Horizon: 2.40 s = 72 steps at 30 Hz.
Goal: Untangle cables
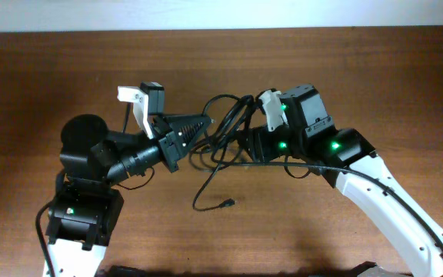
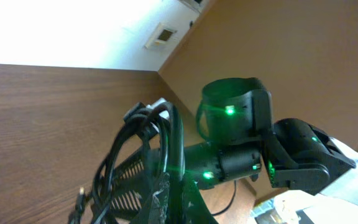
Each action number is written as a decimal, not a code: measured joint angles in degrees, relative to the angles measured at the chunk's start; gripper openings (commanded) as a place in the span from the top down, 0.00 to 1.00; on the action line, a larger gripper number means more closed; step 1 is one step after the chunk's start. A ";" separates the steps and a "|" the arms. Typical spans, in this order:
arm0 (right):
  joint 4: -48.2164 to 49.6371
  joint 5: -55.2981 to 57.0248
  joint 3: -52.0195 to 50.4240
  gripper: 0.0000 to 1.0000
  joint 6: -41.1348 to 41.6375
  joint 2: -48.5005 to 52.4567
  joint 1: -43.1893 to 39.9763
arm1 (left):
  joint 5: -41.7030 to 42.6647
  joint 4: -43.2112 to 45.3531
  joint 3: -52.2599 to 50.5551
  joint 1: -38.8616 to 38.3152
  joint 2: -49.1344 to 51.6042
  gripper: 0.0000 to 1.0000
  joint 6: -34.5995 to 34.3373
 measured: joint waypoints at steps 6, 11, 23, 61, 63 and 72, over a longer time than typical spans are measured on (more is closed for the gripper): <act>-10.10 21.88 0.04 0.36 18.10 0.00 -2.29 | 0.87 0.11 0.00 0.00 -1.31 1.00 -0.31; -16.98 24.30 0.07 0.36 21.00 0.00 -9.51 | -3.30 -0.70 0.00 3.98 -1.55 1.00 -0.22; -21.53 24.98 0.07 0.36 21.46 0.00 -19.12 | -3.78 -5.31 0.00 25.40 -1.84 1.00 -0.07; -2.10 -39.26 0.00 0.96 -27.78 0.00 -12.90 | 2.73 -11.58 0.22 7.13 -1.92 0.01 23.85; -2.82 -38.82 0.00 0.96 -26.62 0.00 -12.90 | 2.45 -13.49 0.22 7.13 -1.92 0.01 32.11; -3.76 -36.85 0.00 0.96 -24.94 0.00 -4.61 | 1.36 -15.23 0.24 1.90 3.98 0.01 51.23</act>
